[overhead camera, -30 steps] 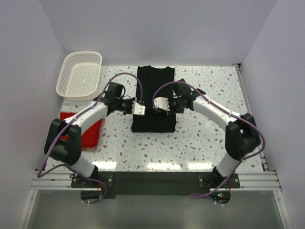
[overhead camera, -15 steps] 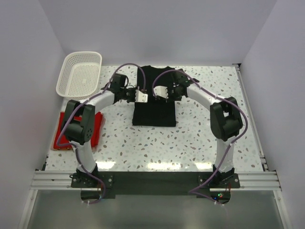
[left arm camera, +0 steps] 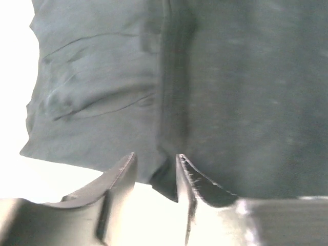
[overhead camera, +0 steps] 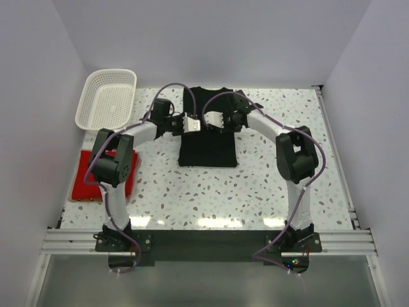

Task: Fold and stack the t-shirts
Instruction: Fold the tshirt

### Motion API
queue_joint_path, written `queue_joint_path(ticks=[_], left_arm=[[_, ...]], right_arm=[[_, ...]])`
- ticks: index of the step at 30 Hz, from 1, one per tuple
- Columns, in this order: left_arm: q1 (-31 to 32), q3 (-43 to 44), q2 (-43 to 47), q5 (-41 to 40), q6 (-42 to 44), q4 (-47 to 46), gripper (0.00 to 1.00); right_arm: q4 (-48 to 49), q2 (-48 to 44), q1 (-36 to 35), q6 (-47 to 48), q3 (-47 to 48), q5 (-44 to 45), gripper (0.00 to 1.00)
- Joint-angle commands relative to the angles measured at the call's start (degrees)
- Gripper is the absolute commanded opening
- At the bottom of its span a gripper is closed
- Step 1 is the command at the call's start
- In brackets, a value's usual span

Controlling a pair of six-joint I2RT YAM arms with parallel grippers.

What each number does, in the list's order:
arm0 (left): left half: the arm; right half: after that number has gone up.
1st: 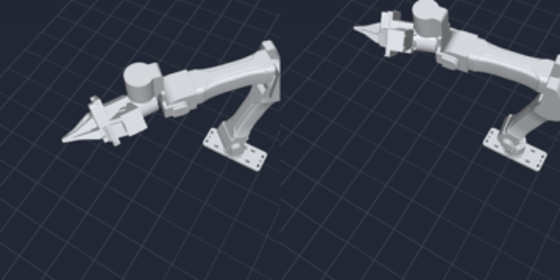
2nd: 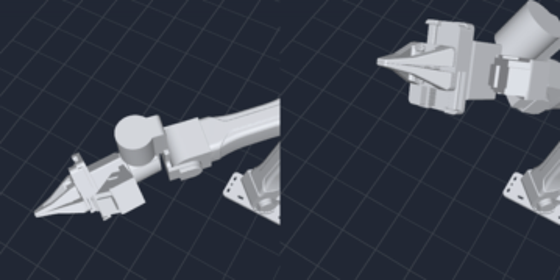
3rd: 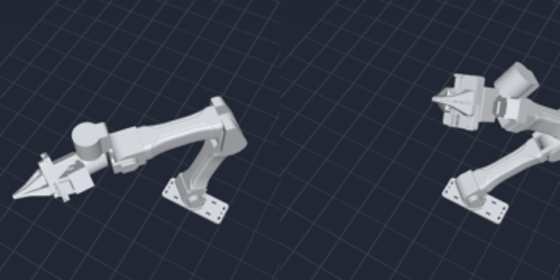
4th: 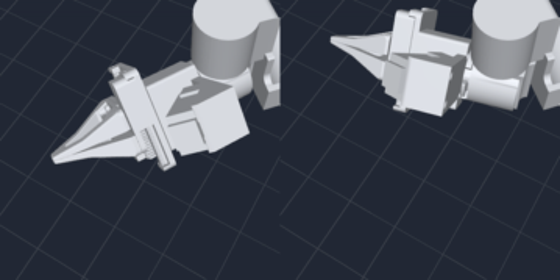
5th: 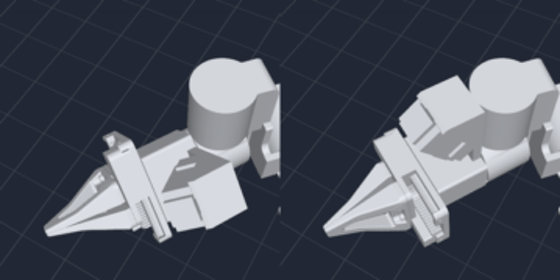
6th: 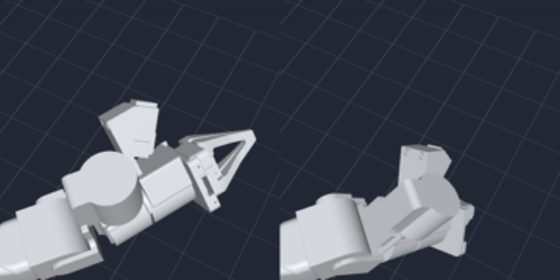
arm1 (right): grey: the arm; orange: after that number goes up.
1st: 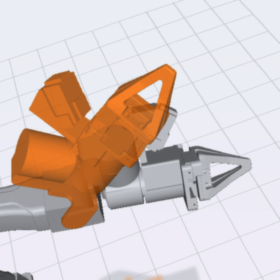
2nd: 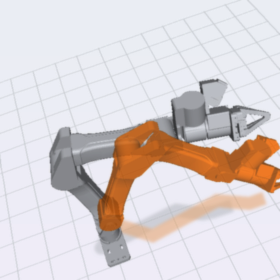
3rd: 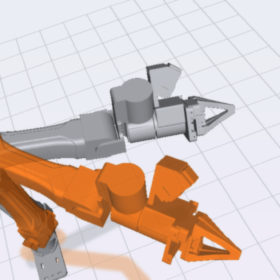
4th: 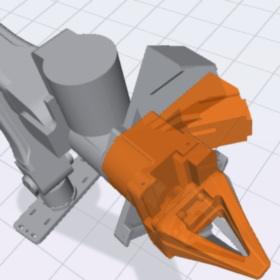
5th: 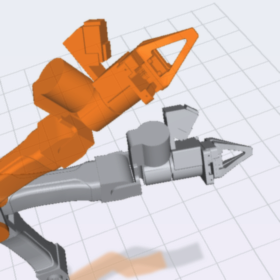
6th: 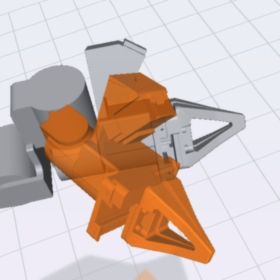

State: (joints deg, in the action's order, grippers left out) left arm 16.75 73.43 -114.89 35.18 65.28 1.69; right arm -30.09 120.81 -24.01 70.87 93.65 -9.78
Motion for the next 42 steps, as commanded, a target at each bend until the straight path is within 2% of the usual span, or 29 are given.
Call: queue_joint_path(ticks=[1,3,6,9,10,14,20,28,31,34,35,39,42], left_arm=[[-2.0,5.7,1.3,-1.5,-11.8,-5.0,0.44],[-3.1,5.8,4.2,-0.9,-14.0,-1.9,0.50],[-3.8,0.9,10.8,1.5,-13.6,4.3,0.50],[-2.8,-9.0,18.3,5.1,-8.6,8.7,0.50],[-2.0,-14.3,19.9,4.6,-7.5,8.6,0.50],[2.7,-24.1,25.8,1.1,-6.1,6.2,0.50],[5.4,-27.7,23.5,-4.0,-4.5,3.8,0.50],[5.9,-27.3,19.6,-5.9,-3.8,2.8,0.47],[6.0,-26.4,18.7,-6.5,-2.8,4.5,0.42],[6.0,-25.6,17.7,-7.1,-1.2,7.3,0.28],[6.0,-25.7,17.8,-7.4,-1.1,8.1,0.19],[5.8,-25.5,19.5,-6.2,-2.0,9.2,0.00],[4.1,-18.4,20.5,-4.0,-4.5,11.9,0.00]], right_arm=[[1.4,-2.0,1.2,-2.9,5.9,2.0,0.33],[-0.5,-5.0,1.6,-3.8,6.6,1.7,0.35],[-6.2,-10.6,1.6,-5.3,4.5,-0.8,0.36],[-10.0,-16.0,0.5,-6.9,-2.5,-3.2,0.36],[-11.2,-17.0,-0.9,-7.1,-4.5,-3.3,0.36],[-11.0,-20.1,-5.7,-9.5,-15.1,-2.9,0.37],[-2.7,-19.7,-9.5,-11.6,-23.9,0.6,0.38],[0.5,-15.2,-9.5,-12.2,-27.5,2.0,0.36],[1.8,-14.0,-9.5,-11.8,-29.4,2.7,0.35],[2.7,-13.3,-9.5,-12.0,-29.8,3.2,0.28],[2.8,-13.2,-9.5,-12.1,-29.8,3.3,0.26],[2.0,-15.1,-9.4,-13.8,-28.5,2.9,0.03],[-3.6,-17.1,-8.3,-15.1,-22.4,0.6,0.00]])
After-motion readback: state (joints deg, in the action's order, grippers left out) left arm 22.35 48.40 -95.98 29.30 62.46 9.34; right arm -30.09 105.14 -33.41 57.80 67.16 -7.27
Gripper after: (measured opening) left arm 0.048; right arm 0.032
